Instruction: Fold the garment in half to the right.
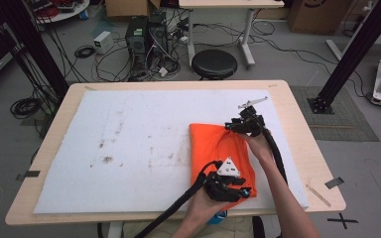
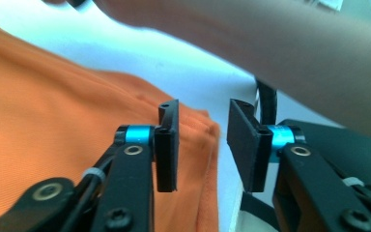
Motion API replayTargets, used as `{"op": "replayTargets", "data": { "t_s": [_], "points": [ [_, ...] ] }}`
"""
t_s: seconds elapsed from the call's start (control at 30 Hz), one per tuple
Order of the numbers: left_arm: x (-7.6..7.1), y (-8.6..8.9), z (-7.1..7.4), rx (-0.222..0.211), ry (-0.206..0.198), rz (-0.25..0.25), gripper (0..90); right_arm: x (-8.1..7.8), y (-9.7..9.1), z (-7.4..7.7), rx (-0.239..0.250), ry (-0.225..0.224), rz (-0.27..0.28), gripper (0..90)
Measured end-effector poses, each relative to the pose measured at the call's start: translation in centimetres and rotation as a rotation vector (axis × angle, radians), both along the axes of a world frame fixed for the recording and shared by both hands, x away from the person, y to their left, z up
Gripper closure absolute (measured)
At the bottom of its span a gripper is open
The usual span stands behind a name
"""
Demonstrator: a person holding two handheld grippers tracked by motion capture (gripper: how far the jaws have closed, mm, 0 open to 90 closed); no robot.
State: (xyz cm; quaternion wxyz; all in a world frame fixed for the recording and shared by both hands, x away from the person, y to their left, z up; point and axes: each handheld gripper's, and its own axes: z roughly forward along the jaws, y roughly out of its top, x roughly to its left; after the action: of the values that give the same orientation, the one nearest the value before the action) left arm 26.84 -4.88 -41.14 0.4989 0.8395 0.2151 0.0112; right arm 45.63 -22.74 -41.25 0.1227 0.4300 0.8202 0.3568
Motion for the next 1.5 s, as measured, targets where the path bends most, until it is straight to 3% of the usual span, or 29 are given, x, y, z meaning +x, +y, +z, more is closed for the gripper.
{"op": "replayTargets", "data": {
  "t_s": [0.13, 0.2, 0.27, 0.4, 0.47, 0.6, 0.7, 0.77, 0.87, 0.93, 1.03, 1.13, 1.23, 1.33, 1.4, 1.5],
  "points": [
    [0.9, 2.5, 1.5, -0.034, -0.064, 0.089, 61.4, -0.4, -2.5, -0.6, -0.016, 0.004, -0.076, 63.2],
    [2.0, 3.9, 2.1, -0.027, -0.087, 0.153, 61.8, -0.5, -3.5, -0.7, -0.047, 0.012, -0.103, 62.6],
    [3.3, 5.3, 2.5, -0.015, -0.109, 0.232, 62.0, -0.9, -4.1, -0.6, -0.040, 0.012, -0.128, 61.6],
    [6.3, 7.1, 2.7, 0.002, -0.172, 0.390, 63.9, -1.9, -3.8, 0.4, 0.021, -0.041, -0.108, 61.9],
    [8.1, 7.3, 2.6, 0.039, -0.188, 0.432, 65.6, -2.2, -3.3, 0.7, 0.043, -0.053, -0.080, 61.8],
    [11.9, 6.9, 1.1, 0.091, -0.171, 0.497, 68.4, -2.4, -1.9, 0.3, 0.040, -0.054, 0.000, 60.7],
    [14.2, 6.4, -0.3, 0.161, -0.108, 0.515, 68.6, -2.0, -1.7, -0.4, -0.006, -0.024, 0.006, 61.0],
    [15.0, 6.3, -1.0, 0.208, -0.098, 0.530, 69.2, -1.8, -2.1, -0.8, -0.030, 0.000, -0.014, 63.3],
    [15.6, 6.7, -1.9, 0.261, -0.089, 0.564, 71.1, -1.8, -3.0, -1.3, -0.064, -0.003, -0.027, 66.6],
    [15.9, 7.1, -2.4, 0.262, -0.067, 0.565, 71.3, -1.7, -3.6, -1.7, -0.068, 0.010, -0.021, 68.4],
    [15.9, 7.4, -2.7, 0.297, -0.089, 0.584, 71.6, -1.7, -4.1, -2.2, -0.082, 0.015, -0.019, 71.6],
    [16.1, 7.8, -3.0, 0.290, -0.070, 0.589, 72.1, -1.7, -4.6, -2.3, -0.086, 0.008, -0.013, 72.8],
    [15.2, 8.1, -2.1, 0.261, -0.115, 0.605, 67.1, -2.2, -4.4, -1.8, -0.125, -0.016, -0.067, 63.0],
    [13.7, 8.6, -1.0, 0.195, -0.156, 0.577, 64.8, -3.4, -4.3, -0.5, -0.055, -0.058, -0.084, 60.0],
    [12.6, 8.9, -0.5, 0.155, -0.164, 0.541, 64.2, -4.7, -3.9, 0.7, 0.002, -0.100, -0.060, 59.7],
    [11.4, 9.2, -0.3, 0.108, -0.121, 0.464, 63.9, -6.7, -2.7, 1.9, 0.068, -0.141, 0.027, 58.9]
  ]
}}
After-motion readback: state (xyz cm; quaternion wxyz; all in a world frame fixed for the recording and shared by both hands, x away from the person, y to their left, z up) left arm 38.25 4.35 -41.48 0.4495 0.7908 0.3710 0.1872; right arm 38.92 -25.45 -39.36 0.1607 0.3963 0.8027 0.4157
